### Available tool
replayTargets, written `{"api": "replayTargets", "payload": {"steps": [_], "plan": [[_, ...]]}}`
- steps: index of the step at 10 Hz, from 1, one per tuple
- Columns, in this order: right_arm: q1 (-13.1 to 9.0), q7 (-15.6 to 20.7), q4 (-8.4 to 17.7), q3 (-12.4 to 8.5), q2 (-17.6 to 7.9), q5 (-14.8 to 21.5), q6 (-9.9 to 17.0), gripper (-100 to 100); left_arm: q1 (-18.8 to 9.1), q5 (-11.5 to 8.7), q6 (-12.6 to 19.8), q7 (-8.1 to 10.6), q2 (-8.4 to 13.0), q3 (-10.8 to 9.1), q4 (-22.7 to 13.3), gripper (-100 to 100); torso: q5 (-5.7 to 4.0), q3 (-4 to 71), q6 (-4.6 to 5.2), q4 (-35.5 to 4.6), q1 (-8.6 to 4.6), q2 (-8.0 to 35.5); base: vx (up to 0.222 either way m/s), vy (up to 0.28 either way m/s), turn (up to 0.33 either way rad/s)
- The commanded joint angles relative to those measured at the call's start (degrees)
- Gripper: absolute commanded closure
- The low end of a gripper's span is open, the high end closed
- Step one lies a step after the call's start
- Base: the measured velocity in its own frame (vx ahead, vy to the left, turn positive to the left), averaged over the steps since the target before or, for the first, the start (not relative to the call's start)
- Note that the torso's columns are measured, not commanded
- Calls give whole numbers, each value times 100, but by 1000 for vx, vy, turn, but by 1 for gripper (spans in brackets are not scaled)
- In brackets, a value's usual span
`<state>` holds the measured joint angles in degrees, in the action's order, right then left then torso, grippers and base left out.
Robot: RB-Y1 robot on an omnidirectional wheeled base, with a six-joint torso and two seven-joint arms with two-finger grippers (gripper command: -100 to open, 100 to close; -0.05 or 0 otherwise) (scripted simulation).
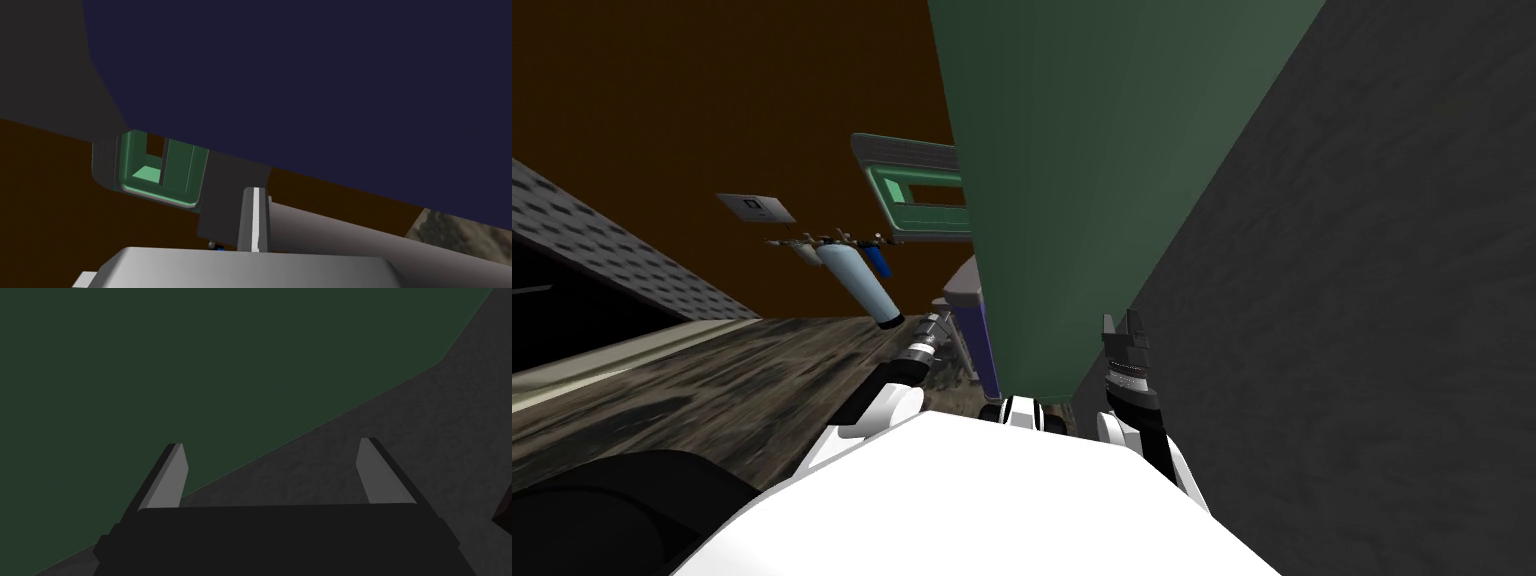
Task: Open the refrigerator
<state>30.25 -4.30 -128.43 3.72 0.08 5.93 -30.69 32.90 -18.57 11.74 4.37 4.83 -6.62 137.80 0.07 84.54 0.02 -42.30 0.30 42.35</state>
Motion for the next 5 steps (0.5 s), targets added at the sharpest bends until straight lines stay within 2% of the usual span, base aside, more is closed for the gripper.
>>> {"api": "replayTargets", "payload": {"steps": [1,3,4,5], "plan": [[1,0,0,-2,-1,0,0,0,-26,-70,12,27,156,72,13,100,7,2,-5,1,19,-6,-17,188,-147],[1,0,0,-2,-2,0,0,0,-26,-70,12,27,156,72,13,100,0,22,1,11,-4,-37,-2,243,-7],[2,0,0,-2,-1,0,0,0,-44,-112,19,41,257,129,20,100,0,27,4,15,-19,-44,-20,223,-125],[1,0,0,-1,-1,0,0,0,-44,-112,19,41,257,129,20,100,-5,31,22,16,-28,-50,-7,269,-68]]}}
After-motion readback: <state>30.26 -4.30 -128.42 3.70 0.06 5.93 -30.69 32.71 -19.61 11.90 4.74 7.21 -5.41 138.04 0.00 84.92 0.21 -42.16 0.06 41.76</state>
